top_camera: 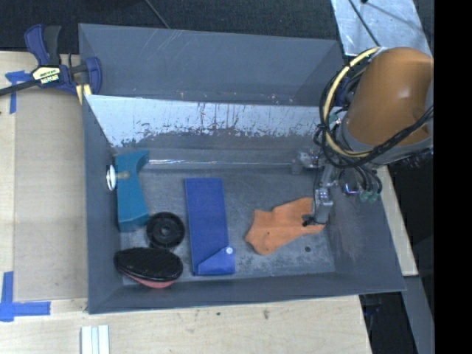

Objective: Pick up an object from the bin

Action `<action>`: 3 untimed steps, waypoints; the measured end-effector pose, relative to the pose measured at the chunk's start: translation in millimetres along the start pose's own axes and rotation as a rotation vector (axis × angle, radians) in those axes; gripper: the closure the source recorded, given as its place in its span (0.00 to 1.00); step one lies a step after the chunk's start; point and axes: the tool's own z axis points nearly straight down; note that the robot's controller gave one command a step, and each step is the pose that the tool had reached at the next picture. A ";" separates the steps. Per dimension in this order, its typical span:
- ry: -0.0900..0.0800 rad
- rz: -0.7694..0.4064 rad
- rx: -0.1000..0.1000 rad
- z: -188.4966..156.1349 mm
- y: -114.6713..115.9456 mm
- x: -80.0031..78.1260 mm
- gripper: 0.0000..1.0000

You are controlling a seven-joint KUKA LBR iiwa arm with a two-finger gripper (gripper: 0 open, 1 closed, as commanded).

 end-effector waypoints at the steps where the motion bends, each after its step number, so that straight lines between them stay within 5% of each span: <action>1: -0.008 -0.002 0.001 -4.8 0.3 -1.3 0.00; 2: -0.012 -0.041 0.001 69.0 5.4 5.5 0.00; 3: -0.004 -0.065 0.000 86.2 6.6 12.0 0.00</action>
Offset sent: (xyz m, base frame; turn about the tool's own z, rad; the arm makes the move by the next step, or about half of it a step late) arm -0.0139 0.0107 -0.1306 -0.0754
